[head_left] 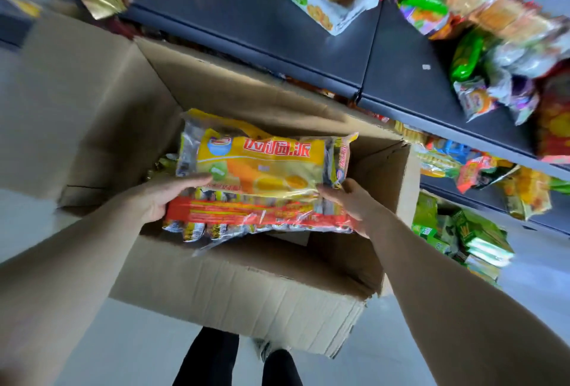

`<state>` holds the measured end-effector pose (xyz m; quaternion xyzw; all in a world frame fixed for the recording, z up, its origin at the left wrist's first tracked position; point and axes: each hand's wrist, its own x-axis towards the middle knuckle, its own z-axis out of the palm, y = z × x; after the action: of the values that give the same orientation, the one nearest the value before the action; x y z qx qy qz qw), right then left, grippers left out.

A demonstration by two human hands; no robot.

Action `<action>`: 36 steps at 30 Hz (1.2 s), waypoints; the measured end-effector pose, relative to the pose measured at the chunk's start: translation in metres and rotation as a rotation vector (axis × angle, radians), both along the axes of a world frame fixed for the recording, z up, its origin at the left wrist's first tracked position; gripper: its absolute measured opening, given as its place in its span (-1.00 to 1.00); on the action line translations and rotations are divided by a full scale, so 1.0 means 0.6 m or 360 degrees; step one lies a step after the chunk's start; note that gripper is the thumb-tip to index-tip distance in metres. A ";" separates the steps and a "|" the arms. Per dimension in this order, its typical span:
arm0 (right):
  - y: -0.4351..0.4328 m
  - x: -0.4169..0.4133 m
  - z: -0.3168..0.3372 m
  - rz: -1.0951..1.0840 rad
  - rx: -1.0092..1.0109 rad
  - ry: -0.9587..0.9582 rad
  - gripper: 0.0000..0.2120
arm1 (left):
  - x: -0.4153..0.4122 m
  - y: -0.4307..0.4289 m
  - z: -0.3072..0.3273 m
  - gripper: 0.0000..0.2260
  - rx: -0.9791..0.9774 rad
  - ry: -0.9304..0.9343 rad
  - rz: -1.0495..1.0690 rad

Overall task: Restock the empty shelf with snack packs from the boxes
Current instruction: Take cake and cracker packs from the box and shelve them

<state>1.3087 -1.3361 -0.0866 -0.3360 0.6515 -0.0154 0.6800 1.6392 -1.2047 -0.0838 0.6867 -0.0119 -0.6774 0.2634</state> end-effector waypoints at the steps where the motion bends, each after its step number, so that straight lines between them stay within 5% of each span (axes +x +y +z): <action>1: 0.000 0.004 0.030 0.0015 -0.0040 -0.0004 -0.40 | 0.001 0.003 0.023 -0.10 -0.0014 -0.0023 0.0000; 8: -0.006 0.008 0.226 0.0116 -0.0213 -0.0024 -0.14 | 0.008 0.005 0.215 -0.12 -0.0254 -0.0036 -0.0049; 12: 0.006 0.016 0.341 0.0047 -0.0404 -0.0137 -0.22 | 0.014 -0.008 0.318 -0.46 -0.0382 -0.0050 -0.0098; 15: 0.010 0.017 0.418 -0.0014 -0.0548 -0.0194 -0.39 | 0.025 -0.019 0.379 -0.26 -0.0464 -0.0114 -0.0098; 17: 0.006 0.019 0.464 -0.0024 -0.0671 -0.0227 -0.48 | 0.034 -0.028 0.420 -0.31 -0.0540 -0.0124 -0.0096; 25: -0.015 0.022 0.652 0.0017 -0.1038 -0.0303 -0.45 | 0.065 -0.068 0.592 -0.17 -0.0823 -0.0273 -0.0182; 32: -0.027 0.022 0.794 -0.0147 -0.1251 -0.0383 -0.58 | 0.074 -0.088 0.747 -0.18 -0.1102 -0.0373 -0.0413; 36: -0.031 0.020 0.896 -0.0136 -0.1403 -0.0395 -0.59 | 0.070 -0.107 0.852 -0.42 -0.1307 -0.0406 -0.0442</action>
<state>1.3208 -1.3550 0.4510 -0.5616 0.5096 -0.3594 0.5438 1.6811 -1.2691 0.4277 0.5953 -0.4039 -0.5554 0.4172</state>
